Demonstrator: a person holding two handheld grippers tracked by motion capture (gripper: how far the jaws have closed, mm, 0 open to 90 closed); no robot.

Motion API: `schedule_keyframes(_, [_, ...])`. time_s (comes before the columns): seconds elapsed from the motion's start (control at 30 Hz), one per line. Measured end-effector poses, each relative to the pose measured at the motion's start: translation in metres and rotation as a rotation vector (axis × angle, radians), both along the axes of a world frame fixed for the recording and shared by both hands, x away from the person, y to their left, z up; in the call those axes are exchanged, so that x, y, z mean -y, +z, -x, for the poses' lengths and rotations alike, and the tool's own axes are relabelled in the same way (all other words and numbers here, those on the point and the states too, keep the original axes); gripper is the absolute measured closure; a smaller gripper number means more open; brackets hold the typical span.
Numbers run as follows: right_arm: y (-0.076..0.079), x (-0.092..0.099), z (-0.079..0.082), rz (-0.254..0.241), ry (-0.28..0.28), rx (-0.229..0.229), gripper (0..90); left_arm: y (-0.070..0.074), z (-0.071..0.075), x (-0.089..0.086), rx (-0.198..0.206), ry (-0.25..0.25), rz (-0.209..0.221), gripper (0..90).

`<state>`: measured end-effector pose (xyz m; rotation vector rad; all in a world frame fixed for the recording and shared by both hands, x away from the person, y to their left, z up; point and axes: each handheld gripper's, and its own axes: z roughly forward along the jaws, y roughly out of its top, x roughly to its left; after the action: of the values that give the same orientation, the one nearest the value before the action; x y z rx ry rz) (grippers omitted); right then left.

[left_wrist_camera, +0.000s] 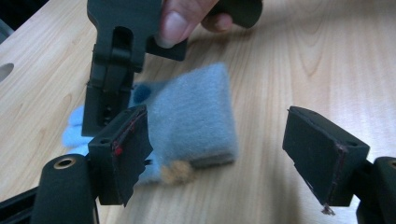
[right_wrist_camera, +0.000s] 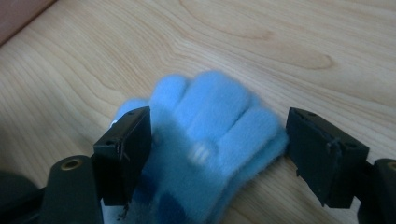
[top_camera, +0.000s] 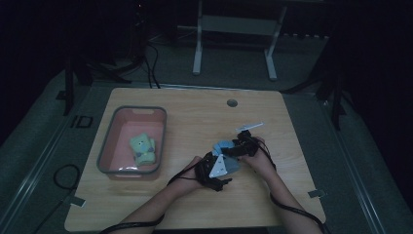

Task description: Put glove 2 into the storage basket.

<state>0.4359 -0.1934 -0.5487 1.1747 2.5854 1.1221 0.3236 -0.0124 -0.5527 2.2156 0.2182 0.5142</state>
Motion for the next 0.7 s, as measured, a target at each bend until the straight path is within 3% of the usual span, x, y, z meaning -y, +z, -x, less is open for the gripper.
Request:
schedule_keyframes(0.2, [0.001,-0.004,0.007,0.057,0.024,0.035,35.8,-0.007,0.000,0.008,0.060,-0.036,-0.097,33.6])
schedule_keyframes(0.37, [0.002,-0.004,0.009,0.039,0.064,0.016,55.4,-0.008,-0.002,0.010,0.078,-0.023,-0.134,54.8])
schedule_keyframes(0.53, [0.001,-0.001,0.008,-0.010,0.070,-0.047,71.7,-0.004,-0.006,0.004,0.014,-0.004,-0.112,70.9])
schedule_keyframes(0.7, [0.003,-0.002,0.008,-0.023,0.054,-0.085,77.4,0.002,-0.008,0.001,-0.031,0.008,-0.118,76.9])
